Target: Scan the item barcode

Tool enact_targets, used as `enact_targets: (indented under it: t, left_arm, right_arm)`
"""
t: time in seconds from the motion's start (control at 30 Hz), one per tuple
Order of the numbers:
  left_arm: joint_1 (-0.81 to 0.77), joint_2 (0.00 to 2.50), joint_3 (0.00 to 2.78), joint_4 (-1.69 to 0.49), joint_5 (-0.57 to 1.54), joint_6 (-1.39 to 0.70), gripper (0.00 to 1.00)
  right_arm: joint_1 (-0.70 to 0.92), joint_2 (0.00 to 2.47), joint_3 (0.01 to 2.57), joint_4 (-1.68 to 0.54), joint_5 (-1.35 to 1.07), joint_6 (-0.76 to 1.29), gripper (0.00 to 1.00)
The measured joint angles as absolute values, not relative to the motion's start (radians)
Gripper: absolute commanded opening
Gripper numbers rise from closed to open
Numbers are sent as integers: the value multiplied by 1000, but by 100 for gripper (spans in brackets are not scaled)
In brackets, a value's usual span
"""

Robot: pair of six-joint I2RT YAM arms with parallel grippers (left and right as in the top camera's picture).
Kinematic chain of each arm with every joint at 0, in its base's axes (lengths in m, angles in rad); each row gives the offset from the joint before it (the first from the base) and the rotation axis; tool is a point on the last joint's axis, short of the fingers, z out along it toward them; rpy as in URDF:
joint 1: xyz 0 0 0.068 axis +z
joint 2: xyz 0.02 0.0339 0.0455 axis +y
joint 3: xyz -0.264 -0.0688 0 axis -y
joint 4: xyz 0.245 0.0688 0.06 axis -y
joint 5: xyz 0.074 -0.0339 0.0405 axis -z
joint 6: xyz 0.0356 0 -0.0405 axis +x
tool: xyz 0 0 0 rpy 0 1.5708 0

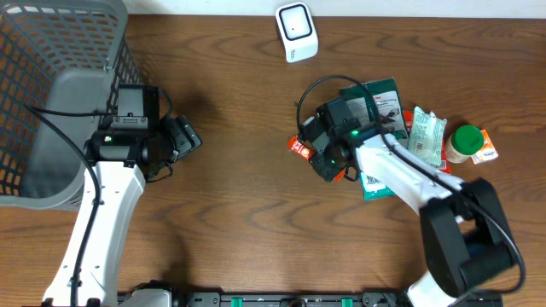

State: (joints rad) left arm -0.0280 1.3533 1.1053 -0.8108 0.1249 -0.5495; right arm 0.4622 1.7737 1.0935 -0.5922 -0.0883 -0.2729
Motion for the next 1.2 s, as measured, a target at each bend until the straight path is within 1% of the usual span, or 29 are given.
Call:
enact_targets:
  t: [0.13,0.43,0.57,0.6,0.63,0.67,0.7,1.0,1.1,1.2]
  left_arm:
    - [-28,1353,1105,-811,125,-550,85]
    - [-28,1353,1105,-811,125,-550,85]
    - [-28,1353,1105,-811,125,-550,85]
    - [-28,1353,1105,-811,125,-550,84]
    - [-28,1353,1105,-811,125,-550,85]
    - [-28,1353,1105,-811,125,-550,85]
    - [-28,1353,1105,-811,125,-550,85]
    - [-28,1353,1105,-811,125,-550,85]
    - [-28,1353,1105,-811,125,-550,85]
    - [-28,1353,1105,-811,125,-550,85]
  right_arm:
    - [462,1751,1097,-590,-85,-269,49]
    - [462,1827,1097,-591,-80,-276,44]
    - [462,1870,1098,-586,-75,-285,31]
    - [462,1870,1099,-586,-74,-286,25]
    - [462,1871,1099,-586,-74,-288,19]
    - [462,1871,1098,-587,-72,-295,8]
    - [462,1871,1098,-587,-73,-292,1]
    - [463,1864,1101,-604,-132,-266,1]
    - [463,1844,1135,-675,-144,-206,1]
    - [463,1808,1275,-840,-148,-112,1]
